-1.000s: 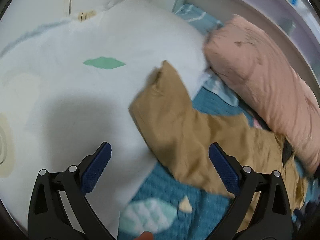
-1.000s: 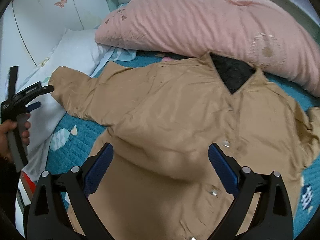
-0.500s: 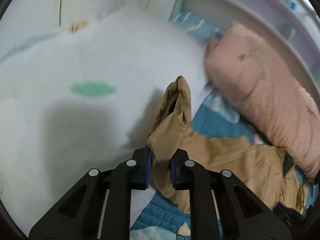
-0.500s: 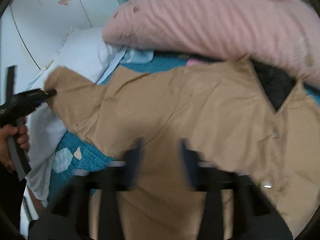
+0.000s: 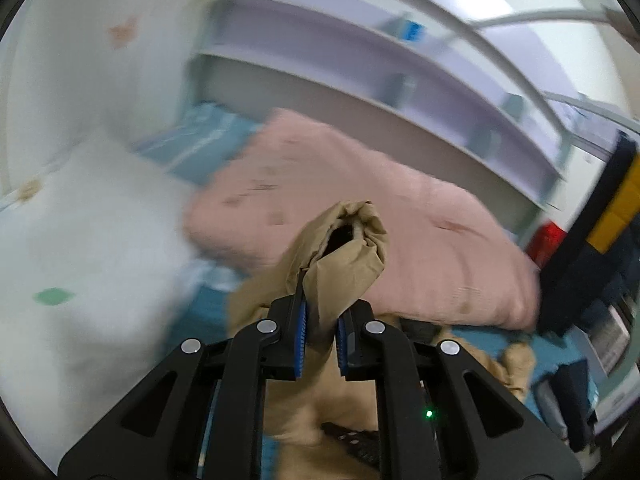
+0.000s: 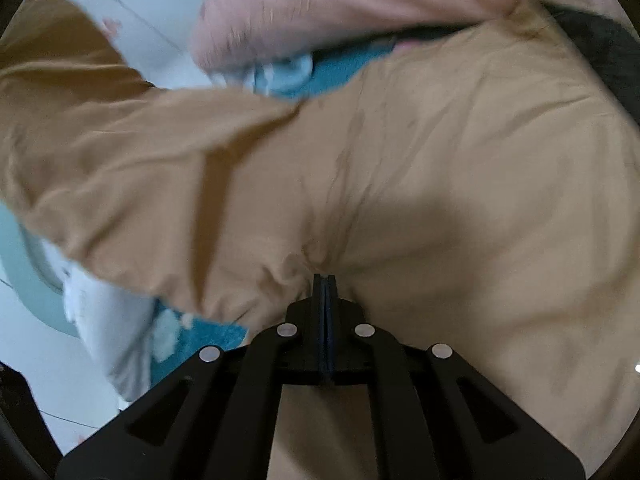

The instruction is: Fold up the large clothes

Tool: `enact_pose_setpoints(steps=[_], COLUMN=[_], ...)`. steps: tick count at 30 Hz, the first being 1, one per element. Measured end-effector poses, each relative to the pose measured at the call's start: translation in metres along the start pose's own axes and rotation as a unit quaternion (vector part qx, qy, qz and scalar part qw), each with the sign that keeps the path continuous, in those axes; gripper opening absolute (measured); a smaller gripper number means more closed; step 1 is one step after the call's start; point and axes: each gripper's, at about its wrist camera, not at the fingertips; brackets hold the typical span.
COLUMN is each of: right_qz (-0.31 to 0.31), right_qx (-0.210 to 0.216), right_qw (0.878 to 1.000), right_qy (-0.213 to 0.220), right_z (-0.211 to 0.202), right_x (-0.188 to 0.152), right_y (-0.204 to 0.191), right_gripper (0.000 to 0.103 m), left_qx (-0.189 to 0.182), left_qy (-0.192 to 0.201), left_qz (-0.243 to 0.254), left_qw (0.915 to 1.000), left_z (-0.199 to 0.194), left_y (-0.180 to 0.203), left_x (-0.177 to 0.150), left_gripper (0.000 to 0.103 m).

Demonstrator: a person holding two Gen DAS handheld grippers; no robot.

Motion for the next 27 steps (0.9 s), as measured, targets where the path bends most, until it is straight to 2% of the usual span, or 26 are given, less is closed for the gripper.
enact_pose_setpoints(steps=[2,6,11,15,19,24,27], right_qz=[0.003,0.003,0.037,0.057,0.077,0.147,0.209], right_qx=[-0.006,-0.070,-0.144,-0.193,-0.233,-0.281,-0.285], right_qw=[1.000,0.996,0.986,0.976,0.964,0.937,0.917], right_qy=[0.019,0.051,0.071,0.086,0.106,0.148,0.183], right_z=[-0.034,-0.110,-0.201,-0.256,-0.297,-0.345,-0.366], right_x=[-0.006,-0.027,-0.063,-0.091,-0.107,-0.118,-0.123], right_y=[0.014,0.061,0.133,0.173,0.210,0.268,0.304], right_gripper=[0.004,0.004,0.004,0.004,0.005,0.006,0.022], left_qx=[-0.030,-0.078,-0.095,-0.079,-0.042,0.000,0.001], left_qy=[-0.015,-0.053,-0.110,-0.167,-0.218,-0.274,-0.306], left_qz=[0.005,-0.007,-0.023,-0.024,-0.006,0.018,0.018], left_qw=[0.9994,0.9956,0.9890,0.9825,0.9750,0.9617,0.9518], left_z=[0.019,0.065,0.134,0.194,0.240,0.271,0.276], left_y=[0.036,0.097,0.150,0.175,0.189,0.196,0.200], left_x=[-0.011,-0.044,-0.094,-0.150,-0.200,-0.244,-0.260], left_gripper=[0.011,0.011,0.011,0.011,0.011,0.013,0.038])
Point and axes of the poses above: each gripper's, at about its wrist camera, not at the fingertips, and z roughly the way its jaws point, y to its right, x to its top, and after that the axes turned 7 degrees about -z, right-handed
